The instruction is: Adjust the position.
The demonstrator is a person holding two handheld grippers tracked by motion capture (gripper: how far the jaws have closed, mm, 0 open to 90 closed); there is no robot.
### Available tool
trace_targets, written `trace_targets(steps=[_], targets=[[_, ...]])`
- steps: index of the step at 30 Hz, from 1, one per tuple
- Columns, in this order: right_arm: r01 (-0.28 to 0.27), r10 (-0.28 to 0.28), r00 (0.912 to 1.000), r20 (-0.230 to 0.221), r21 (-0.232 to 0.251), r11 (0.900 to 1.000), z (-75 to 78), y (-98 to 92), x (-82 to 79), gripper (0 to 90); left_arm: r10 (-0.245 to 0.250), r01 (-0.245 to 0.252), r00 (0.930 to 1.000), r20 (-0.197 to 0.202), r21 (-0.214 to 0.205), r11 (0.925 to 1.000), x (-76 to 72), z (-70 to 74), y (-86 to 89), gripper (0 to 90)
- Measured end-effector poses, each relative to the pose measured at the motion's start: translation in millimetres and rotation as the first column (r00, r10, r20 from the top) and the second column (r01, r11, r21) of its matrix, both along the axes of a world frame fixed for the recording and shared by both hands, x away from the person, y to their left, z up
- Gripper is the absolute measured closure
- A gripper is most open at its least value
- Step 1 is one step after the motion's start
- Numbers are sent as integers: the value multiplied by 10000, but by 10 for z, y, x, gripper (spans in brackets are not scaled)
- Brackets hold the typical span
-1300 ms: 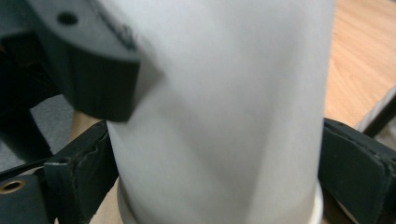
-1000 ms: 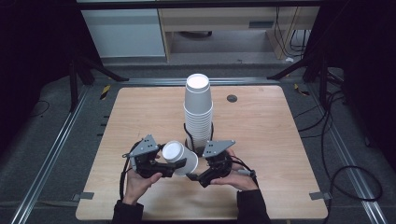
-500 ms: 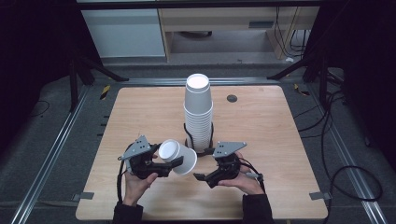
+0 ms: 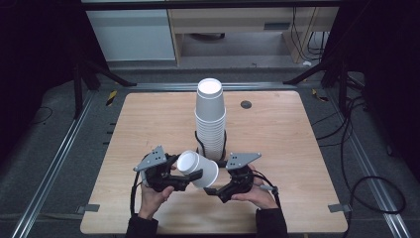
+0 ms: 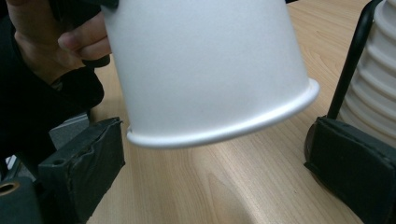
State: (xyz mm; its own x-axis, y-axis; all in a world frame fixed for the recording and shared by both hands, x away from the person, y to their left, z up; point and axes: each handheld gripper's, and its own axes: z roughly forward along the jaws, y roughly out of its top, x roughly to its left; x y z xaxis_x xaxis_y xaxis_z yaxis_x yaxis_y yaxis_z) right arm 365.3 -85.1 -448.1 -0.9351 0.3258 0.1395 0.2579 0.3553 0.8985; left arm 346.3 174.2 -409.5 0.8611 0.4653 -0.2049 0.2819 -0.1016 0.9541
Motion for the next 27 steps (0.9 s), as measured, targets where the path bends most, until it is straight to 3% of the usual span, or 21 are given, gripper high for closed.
trace_targets(steps=[17,27], targets=[[-631,639,9978,-164,438,9970,-5,91,21,39,-772,773,9970,61,-50,9970,-39,-14,-121,215],[-823,829,9965,-87,539,9951,-3,113,18,77,-894,893,9960,51,51,9960,-33,-13,-130,215]])
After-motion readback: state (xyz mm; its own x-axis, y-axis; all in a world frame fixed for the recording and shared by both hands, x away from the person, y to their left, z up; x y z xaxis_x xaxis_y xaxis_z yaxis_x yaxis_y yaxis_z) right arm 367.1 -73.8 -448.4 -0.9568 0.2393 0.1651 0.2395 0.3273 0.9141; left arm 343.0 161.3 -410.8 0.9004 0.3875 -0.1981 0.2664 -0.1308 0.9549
